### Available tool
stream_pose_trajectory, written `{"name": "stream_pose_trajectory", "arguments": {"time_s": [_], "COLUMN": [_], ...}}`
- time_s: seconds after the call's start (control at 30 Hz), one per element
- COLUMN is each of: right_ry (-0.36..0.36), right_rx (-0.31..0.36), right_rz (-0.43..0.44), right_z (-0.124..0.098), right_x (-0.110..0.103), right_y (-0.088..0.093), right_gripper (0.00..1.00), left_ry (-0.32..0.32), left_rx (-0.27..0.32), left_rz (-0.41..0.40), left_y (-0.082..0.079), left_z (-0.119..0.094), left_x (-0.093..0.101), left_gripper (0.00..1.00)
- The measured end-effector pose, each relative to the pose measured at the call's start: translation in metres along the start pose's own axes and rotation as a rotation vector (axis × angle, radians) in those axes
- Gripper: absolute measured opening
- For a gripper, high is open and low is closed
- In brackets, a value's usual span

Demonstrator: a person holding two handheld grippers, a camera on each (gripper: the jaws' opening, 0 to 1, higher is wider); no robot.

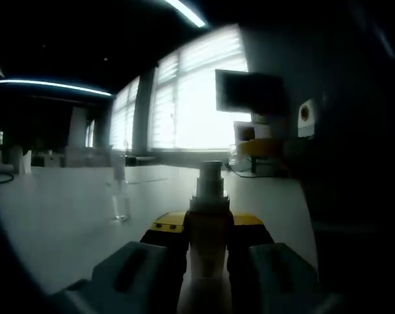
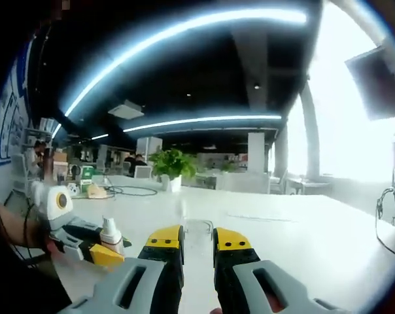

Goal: Clamp pump bottle remove cover press pump head put on cover

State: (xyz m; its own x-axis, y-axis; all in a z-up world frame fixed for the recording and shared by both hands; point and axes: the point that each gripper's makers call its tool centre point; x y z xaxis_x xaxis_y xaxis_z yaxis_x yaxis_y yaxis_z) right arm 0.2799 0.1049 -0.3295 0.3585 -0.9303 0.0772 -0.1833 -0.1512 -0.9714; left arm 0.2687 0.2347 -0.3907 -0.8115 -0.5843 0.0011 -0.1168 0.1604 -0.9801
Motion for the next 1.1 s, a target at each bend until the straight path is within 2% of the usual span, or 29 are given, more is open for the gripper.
{"name": "stream_pose_trajectory", "arguments": {"time_s": [0.17,0.43,0.7,0.8,0.87,0.97,1.1], "right_ry": [0.004,0.025,0.038,0.042,0.059,0.038,0.012], "right_rx": [-0.028,-0.067,-0.09,-0.115,-0.132,-0.142,-0.191], "right_rz": [0.028,0.038,0.059,0.052,0.001,0.009,0.008], "right_z": [0.002,0.004,0.004,0.006,0.007,0.011,0.018], "right_x": [0.011,0.01,0.017,0.015,0.013,0.006,-0.002], "right_y": [0.012,0.035,0.041,0.046,0.049,0.053,0.064], "right_gripper": [0.12,0.12,0.12,0.12,0.12,0.12,0.12], "left_ry": [0.003,-0.003,-0.005,-0.006,-0.006,-0.007,-0.007], "left_rx": [0.0,0.003,0.004,0.004,0.004,0.004,0.003], "left_rz": [0.001,0.003,0.002,0.003,0.003,0.004,0.004], "left_y": [0.0,0.0,0.0,0.0,0.0,0.0,0.0], "left_z": [0.0,0.0,0.0,0.0,0.0,0.0,0.001], "left_x": [0.001,0.0,0.0,-0.001,-0.001,-0.001,-0.001], "left_gripper": [0.13,0.13,0.13,0.13,0.13,0.13,0.13]}}
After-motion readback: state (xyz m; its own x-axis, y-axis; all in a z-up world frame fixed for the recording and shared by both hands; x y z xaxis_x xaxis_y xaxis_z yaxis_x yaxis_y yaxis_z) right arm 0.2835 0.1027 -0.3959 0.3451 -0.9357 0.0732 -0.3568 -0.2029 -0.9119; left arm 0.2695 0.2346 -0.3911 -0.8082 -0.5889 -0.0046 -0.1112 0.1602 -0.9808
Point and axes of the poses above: the point that each gripper's makers call its tool centre point, and the gripper's own axes: z roughly forward along the fingers, x roughly to its right, y roughly out of its underside, and after that the axes turned 15 degrees about -x, right-handed
